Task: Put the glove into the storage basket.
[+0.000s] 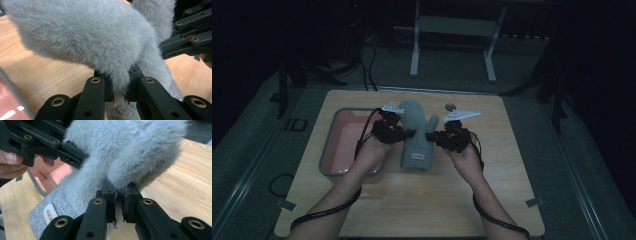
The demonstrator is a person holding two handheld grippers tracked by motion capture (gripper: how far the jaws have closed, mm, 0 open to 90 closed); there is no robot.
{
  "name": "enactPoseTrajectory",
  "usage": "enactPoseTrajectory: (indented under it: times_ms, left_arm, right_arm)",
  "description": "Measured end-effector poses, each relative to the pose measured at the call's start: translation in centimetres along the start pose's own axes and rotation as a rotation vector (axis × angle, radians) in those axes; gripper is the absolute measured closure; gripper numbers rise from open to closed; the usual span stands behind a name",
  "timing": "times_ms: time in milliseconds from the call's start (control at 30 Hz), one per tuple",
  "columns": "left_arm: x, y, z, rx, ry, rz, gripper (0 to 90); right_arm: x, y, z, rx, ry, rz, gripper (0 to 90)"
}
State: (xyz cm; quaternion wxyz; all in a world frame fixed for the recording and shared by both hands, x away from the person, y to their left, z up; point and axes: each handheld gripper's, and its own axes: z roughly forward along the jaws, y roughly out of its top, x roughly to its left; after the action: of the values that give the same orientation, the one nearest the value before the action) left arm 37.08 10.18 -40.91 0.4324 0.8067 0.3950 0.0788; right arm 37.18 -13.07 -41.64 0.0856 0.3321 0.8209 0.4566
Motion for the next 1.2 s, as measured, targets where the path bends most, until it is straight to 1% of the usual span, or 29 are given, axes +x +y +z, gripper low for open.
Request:
enactPoseTrajectory:
  times_ms: [233, 333, 467, 500, 667, 700, 800, 933, 1067, 1133, 1200]
  left_arm:
    - [1.4, -0.3, -2.3, -0.004, 0.026, -0.007, 81.5]
    - [2.2, -0.5, -3.7, -0.008, 0.050, -0.013, 81.5]
    - [3.1, -0.9, -5.2, -0.013, 0.070, -0.029, 81.5]
    - [3.4, -1.0, -5.6, -0.011, 0.077, -0.029, 81.5]
    - [4.8, -1.7, -7.6, -0.022, 0.106, -0.060, 81.5]
    - [5.1, -1.8, -8.1, -0.018, 0.119, -0.062, 81.5]
    - [6.0, -2.2, -9.1, -0.013, 0.138, -0.071, 81.5]
    - [7.3, -2.9, -10.5, -0.002, 0.175, -0.088, 81.4]
    - [8.6, -3.8, -11.2, 0.001, 0.192, -0.114, 81.4]
    - [9.4, -4.4, -11.0, 0.009, 0.199, -0.130, 81.4]
    - [10.0, -4.9, -10.5, 0.020, 0.197, -0.145, 81.3]
  right_arm:
    - [1.5, 1.8, 1.4, 0.003, 0.018, -0.027, 83.1]
    - [2.3, 2.7, 2.2, 0.008, 0.028, -0.044, 83.0]
    - [3.5, 3.9, 3.4, 0.012, 0.045, -0.062, 83.0]
    - [3.8, 4.2, 3.7, 0.012, 0.052, -0.068, 83.0]
    - [5.2, 5.7, 5.5, 0.012, 0.079, -0.080, 83.0]
    - [5.5, 6.0, 5.9, 0.012, 0.083, -0.084, 83.0]
    - [6.5, 6.8, 7.1, 0.022, 0.093, -0.096, 83.0]
    - [7.6, 7.7, 8.9, 0.030, 0.117, -0.092, 83.1]
    - [8.6, 8.3, 10.7, 0.041, 0.130, -0.100, 83.1]
    - [8.8, 8.4, 11.6, 0.051, 0.131, -0.102, 83.1]
    - [8.9, 8.2, 12.6, 0.067, 0.125, -0.103, 83.0]
